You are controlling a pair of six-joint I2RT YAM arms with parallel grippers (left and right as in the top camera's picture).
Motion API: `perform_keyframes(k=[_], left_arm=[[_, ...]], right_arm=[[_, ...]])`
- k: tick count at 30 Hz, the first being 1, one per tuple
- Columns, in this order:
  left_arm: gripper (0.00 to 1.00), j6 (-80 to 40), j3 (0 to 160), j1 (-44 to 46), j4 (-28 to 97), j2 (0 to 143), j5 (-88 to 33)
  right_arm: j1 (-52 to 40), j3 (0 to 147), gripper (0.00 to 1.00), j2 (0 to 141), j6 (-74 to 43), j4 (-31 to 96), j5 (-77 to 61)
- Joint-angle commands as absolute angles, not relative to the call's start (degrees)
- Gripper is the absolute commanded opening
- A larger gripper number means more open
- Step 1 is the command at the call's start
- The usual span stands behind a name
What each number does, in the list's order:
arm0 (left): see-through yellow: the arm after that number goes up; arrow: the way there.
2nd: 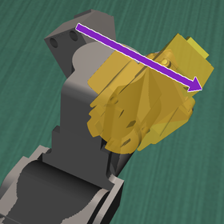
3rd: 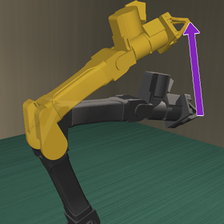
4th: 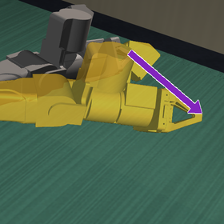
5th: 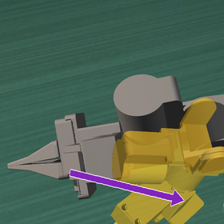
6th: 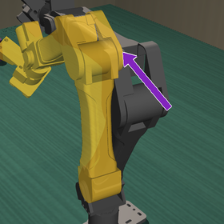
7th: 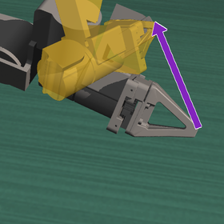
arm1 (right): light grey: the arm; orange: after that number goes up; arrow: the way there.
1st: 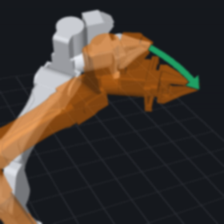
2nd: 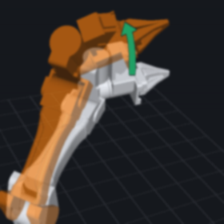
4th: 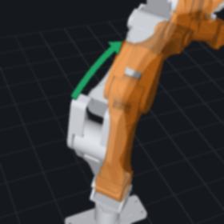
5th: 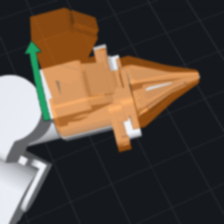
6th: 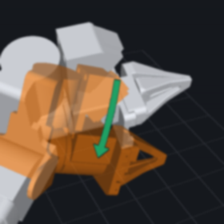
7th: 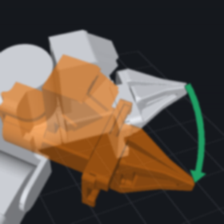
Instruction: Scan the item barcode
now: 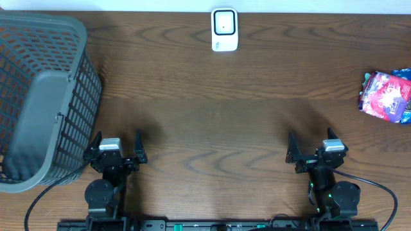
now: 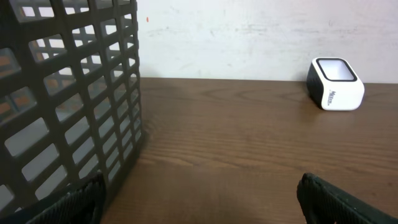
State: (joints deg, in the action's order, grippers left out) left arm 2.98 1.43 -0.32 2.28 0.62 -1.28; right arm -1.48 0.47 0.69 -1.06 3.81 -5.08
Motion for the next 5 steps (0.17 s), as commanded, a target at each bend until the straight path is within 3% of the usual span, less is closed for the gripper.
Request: perform_keyframes(k=[1, 5], left_arm=[[0.98, 2.72, 0.23, -0.62, 4.21, 0.23, 0.67], [0.98, 2.72, 0.23, -0.62, 4.19, 0.23, 0.67]], right_arm=[[-1.91, 0.32, 0.99, 0.38, -1.87, 3.99, -4.58], [-1.91, 0.32, 0.99, 0.38, -1.87, 3.99, -4.58]])
